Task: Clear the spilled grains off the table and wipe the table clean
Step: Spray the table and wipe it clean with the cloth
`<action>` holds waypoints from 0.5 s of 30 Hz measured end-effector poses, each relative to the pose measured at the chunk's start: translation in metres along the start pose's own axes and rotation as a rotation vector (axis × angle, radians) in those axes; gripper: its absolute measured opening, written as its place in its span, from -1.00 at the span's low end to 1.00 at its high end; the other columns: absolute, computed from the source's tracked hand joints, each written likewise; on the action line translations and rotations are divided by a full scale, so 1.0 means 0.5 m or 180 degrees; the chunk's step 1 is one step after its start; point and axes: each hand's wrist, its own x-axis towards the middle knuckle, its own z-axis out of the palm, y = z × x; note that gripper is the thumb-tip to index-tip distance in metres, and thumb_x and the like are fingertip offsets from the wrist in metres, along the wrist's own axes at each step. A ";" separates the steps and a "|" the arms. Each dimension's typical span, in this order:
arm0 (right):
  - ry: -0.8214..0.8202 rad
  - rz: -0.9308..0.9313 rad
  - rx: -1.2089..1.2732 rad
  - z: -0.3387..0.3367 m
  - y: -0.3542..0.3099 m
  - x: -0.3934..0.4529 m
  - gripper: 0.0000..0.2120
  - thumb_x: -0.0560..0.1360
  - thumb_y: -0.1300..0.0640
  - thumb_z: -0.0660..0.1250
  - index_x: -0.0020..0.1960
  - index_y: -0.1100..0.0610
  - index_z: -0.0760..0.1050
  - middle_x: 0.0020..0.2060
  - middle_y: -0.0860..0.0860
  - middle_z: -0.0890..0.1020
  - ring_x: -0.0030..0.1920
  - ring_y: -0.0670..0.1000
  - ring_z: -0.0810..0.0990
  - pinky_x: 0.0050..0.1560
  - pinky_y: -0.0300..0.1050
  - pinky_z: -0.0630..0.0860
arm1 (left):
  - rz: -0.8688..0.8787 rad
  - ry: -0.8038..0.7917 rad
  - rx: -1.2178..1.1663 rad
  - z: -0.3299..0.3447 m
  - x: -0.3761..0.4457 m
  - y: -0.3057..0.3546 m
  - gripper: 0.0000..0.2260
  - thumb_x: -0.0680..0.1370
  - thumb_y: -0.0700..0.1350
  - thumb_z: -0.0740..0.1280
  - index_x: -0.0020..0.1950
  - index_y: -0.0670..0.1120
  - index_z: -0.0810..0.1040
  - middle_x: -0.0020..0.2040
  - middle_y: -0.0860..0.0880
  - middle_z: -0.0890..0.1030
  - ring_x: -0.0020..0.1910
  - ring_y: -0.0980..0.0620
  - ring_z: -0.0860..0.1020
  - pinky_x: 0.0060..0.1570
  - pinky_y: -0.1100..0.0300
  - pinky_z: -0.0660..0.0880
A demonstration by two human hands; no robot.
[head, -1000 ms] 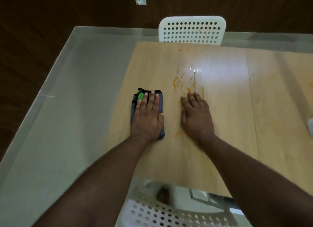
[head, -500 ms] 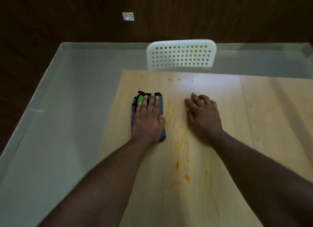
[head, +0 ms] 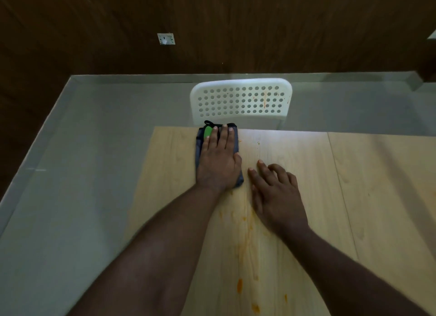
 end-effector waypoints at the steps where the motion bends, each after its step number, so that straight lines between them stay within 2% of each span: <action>1: 0.0000 -0.0006 -0.0005 0.000 0.000 -0.001 -0.47 0.71 -0.17 -0.01 0.65 -0.10 0.24 0.65 0.00 0.29 0.63 0.13 0.18 0.56 0.16 0.20 | 0.0102 -0.0004 -0.0008 0.002 -0.016 0.007 -0.34 0.66 0.11 -0.14 0.73 -0.10 -0.14 0.74 -0.09 -0.05 0.71 -0.12 -0.10 0.67 -0.11 -0.08; 4: -0.0026 -0.0045 -0.0026 -0.005 0.000 -0.003 -0.47 0.71 -0.16 0.00 0.66 -0.10 0.24 0.65 0.00 0.28 0.63 0.13 0.18 0.56 0.16 0.20 | 0.0369 -0.0067 -0.0108 0.005 -0.091 0.006 -0.35 0.67 0.12 -0.14 0.73 -0.06 -0.19 0.74 -0.05 -0.15 0.71 -0.05 -0.18 0.67 -0.07 -0.12; 7: -0.0048 -0.0059 -0.0029 -0.010 -0.001 -0.003 -0.46 0.71 -0.15 -0.01 0.65 -0.08 0.26 0.64 0.02 0.29 0.63 0.14 0.19 0.55 0.16 0.21 | 0.0377 -0.0189 -0.0191 0.004 -0.132 -0.027 -0.36 0.67 0.14 -0.18 0.72 -0.01 -0.24 0.73 0.01 -0.24 0.69 0.03 -0.26 0.67 -0.03 -0.14; 12: -0.0006 -0.0072 0.0012 -0.004 0.001 0.000 -0.47 0.71 -0.13 0.00 0.66 -0.06 0.26 0.64 0.03 0.30 0.63 0.15 0.19 0.57 0.19 0.19 | 0.0144 -0.0031 -0.0021 -0.006 -0.050 -0.055 -0.36 0.68 0.12 -0.13 0.73 -0.05 -0.15 0.74 -0.03 -0.12 0.71 -0.03 -0.16 0.67 -0.03 -0.16; 15: -0.0007 -0.0054 0.0057 -0.001 0.003 0.000 -0.45 0.70 -0.13 -0.01 0.65 -0.02 0.27 0.64 0.04 0.30 0.63 0.14 0.17 0.58 0.18 0.16 | -0.0011 -0.0010 0.0076 -0.001 -0.002 -0.035 -0.35 0.66 0.11 -0.12 0.73 -0.09 -0.11 0.74 -0.08 -0.03 0.71 -0.10 -0.07 0.67 -0.07 -0.10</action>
